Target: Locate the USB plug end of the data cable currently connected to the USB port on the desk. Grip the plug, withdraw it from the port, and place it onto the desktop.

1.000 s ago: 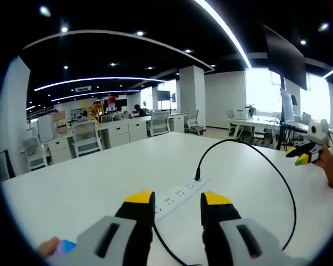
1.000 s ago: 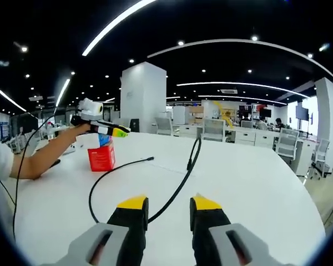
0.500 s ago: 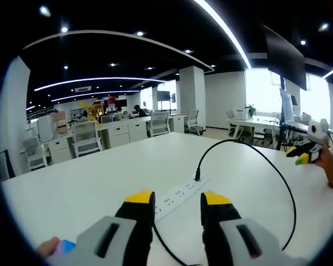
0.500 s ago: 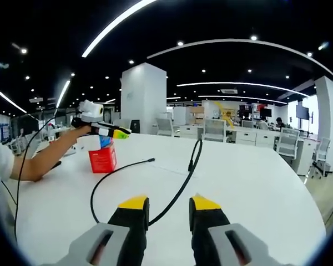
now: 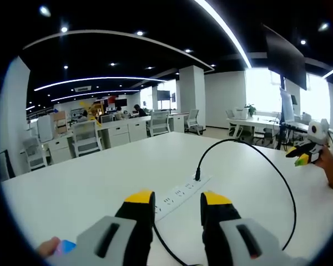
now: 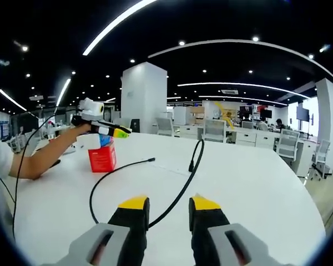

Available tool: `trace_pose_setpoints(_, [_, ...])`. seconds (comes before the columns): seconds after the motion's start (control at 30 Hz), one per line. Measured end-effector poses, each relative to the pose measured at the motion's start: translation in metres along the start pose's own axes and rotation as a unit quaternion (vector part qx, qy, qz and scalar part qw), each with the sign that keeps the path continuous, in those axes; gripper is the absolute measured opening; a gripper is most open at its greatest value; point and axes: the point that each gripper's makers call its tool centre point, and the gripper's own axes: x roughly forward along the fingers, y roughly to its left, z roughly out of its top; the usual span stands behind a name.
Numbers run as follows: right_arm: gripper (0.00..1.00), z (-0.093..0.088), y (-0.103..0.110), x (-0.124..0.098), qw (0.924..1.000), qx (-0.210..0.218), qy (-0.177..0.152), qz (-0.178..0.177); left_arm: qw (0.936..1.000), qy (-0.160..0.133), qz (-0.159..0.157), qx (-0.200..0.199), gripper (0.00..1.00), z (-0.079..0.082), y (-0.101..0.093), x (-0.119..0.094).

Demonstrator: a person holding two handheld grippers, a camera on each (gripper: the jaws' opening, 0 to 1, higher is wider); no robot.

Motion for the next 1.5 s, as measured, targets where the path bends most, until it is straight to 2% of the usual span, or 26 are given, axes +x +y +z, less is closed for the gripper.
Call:
trace_pose_setpoints(0.5, [0.3, -0.008, -0.004, 0.002, 0.9999, -0.001, 0.014, -0.007, 1.0, 0.0, 0.0, 0.0, 0.33, 0.005, 0.006, 0.005])
trace_pose_setpoints(0.87, [0.3, -0.014, -0.006, 0.004, 0.9997, 0.008, 0.018, -0.01, 1.0, 0.0, 0.0, 0.002, 0.33, 0.004, 0.004, 0.002])
trace_pose_setpoints(1.1, [0.3, -0.02, 0.0, 0.008, 0.9995, 0.006, 0.03, -0.003, 1.0, 0.003, 0.001, 0.002, 0.33, 0.004, 0.005, 0.002])
trace_pose_setpoints(1.3, [0.3, -0.019, -0.004, 0.008, 0.9995, 0.011, 0.027, -0.009, 1.0, 0.001, 0.003, 0.003, 0.33, 0.004, 0.004, 0.001])
trace_pose_setpoints(1.5, [0.3, -0.031, 0.001, 0.019, 0.9987, 0.025, 0.044, -0.008, 1.0, -0.004, 0.005, 0.006, 0.33, 0.004, 0.003, 0.0])
